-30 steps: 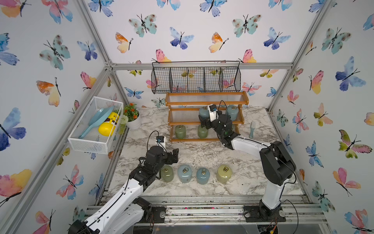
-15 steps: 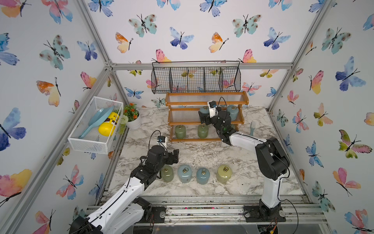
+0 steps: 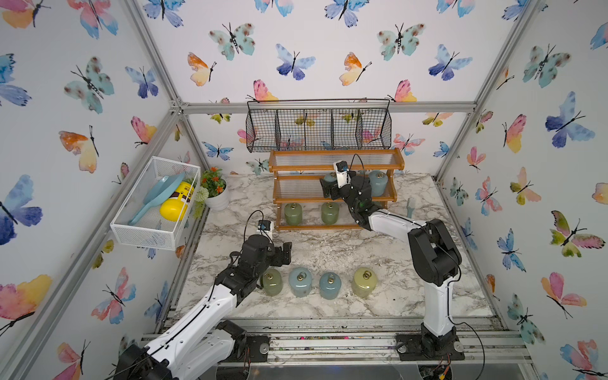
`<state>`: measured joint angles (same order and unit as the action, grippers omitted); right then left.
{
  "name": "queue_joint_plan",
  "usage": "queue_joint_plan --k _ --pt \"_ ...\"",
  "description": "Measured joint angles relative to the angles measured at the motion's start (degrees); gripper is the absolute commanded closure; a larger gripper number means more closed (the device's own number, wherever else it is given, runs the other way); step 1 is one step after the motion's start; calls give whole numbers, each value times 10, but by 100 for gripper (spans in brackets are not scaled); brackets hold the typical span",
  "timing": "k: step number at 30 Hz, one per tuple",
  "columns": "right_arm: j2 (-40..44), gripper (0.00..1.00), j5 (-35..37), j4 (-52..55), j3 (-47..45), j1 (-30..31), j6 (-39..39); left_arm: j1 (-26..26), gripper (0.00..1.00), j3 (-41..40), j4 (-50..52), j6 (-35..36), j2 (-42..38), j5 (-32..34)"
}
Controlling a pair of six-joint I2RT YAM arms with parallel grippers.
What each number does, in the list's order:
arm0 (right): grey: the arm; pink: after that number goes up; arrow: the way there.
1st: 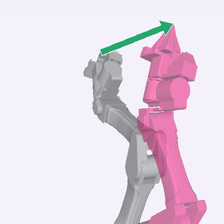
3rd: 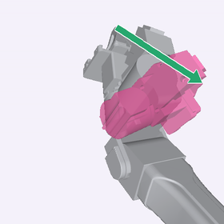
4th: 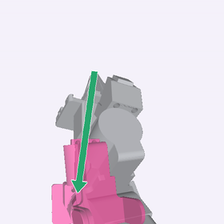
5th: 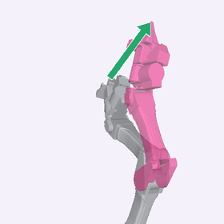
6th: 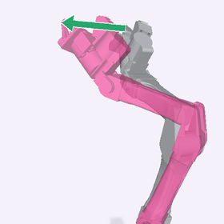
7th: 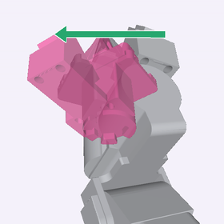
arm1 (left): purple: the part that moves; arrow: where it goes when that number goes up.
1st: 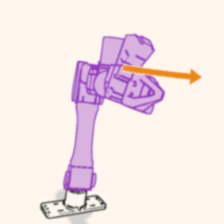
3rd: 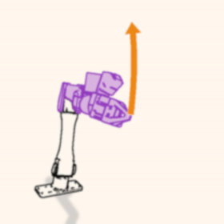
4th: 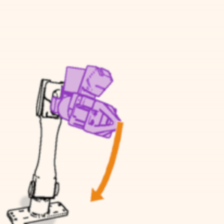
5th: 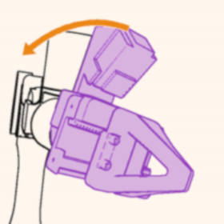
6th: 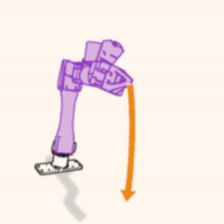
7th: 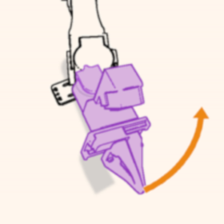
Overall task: Remove the tea canisters from the shelf
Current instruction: Pick up the tea canister from the shelf.
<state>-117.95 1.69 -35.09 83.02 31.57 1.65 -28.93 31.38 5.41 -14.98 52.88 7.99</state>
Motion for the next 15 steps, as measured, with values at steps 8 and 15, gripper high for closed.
queue_joint_plan --k 8,15 --pt "-5 14 -10 3 4 -5 1 0 1 0 0 5 0 1" --pt "-4 20 -23 3 3 -9 3 0 1 0 0 5 0 1"
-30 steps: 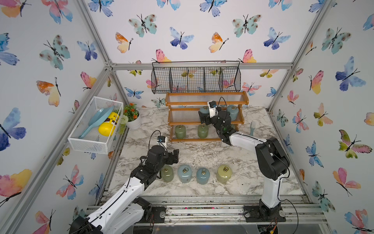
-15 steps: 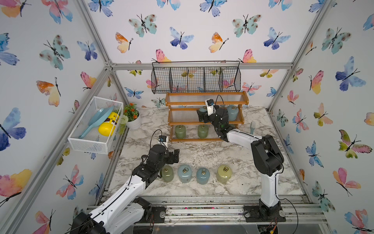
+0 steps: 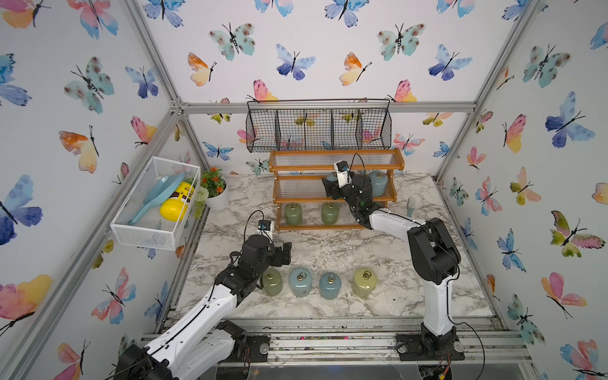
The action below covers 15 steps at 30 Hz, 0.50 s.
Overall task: Remove the tea canisters from the shelf
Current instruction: Pick up the tea canister from the shelf.
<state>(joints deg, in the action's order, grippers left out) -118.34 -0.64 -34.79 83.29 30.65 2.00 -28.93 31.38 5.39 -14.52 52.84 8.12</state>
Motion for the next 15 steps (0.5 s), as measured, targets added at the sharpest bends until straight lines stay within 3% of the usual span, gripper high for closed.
queue_joint_plan --k 15 --pt "72 25 -23 33 -59 -2 2 0 2 0 0 -1 -4 0"
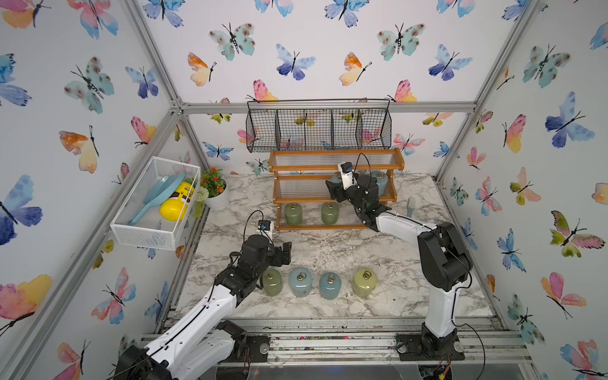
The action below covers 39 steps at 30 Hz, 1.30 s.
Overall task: Remove the tea canisters from the shelf
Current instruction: Pick up the tea canister from the shelf, then place the tea canister at the center of the board.
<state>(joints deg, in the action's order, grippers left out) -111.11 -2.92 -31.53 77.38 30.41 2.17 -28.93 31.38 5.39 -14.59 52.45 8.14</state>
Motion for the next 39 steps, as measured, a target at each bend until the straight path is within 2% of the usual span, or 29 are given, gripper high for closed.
queue_joint_plan --k 7,14,27,39 --pt "72 26 -10 15 -61 0 -2 0 2 0 0 -1 -10 0" --pt "187 26 3 27 -183 0 -12 0 2 0 0 -2 -15 -1" --pt "381 26 108 71 -431 0 -61 0 2 -1 0 -4 -20 -15" --pt "498 27 178 129 -563 0 -135 0 2 -1 1 2 -21 -23"
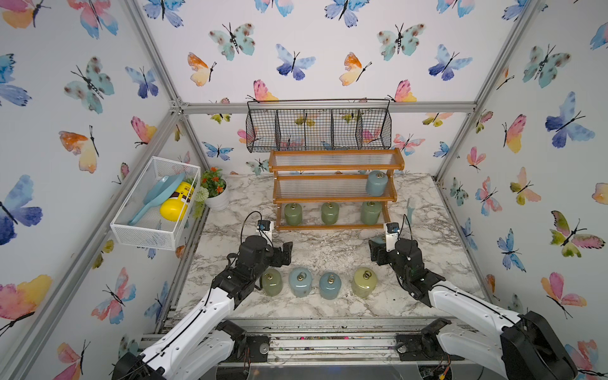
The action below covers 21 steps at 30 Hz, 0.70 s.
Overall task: Remove the tea canisters from the shelf
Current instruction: Place the tea canister at the center of the board.
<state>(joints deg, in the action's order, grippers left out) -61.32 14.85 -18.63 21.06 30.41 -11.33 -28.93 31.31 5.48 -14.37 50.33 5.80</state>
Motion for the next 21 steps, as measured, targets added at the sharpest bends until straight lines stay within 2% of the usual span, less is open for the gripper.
queue_joint_plan --k 21 --pt "19 28 79 71 -61 7 -138 0 1 0 0 15 5 -7"
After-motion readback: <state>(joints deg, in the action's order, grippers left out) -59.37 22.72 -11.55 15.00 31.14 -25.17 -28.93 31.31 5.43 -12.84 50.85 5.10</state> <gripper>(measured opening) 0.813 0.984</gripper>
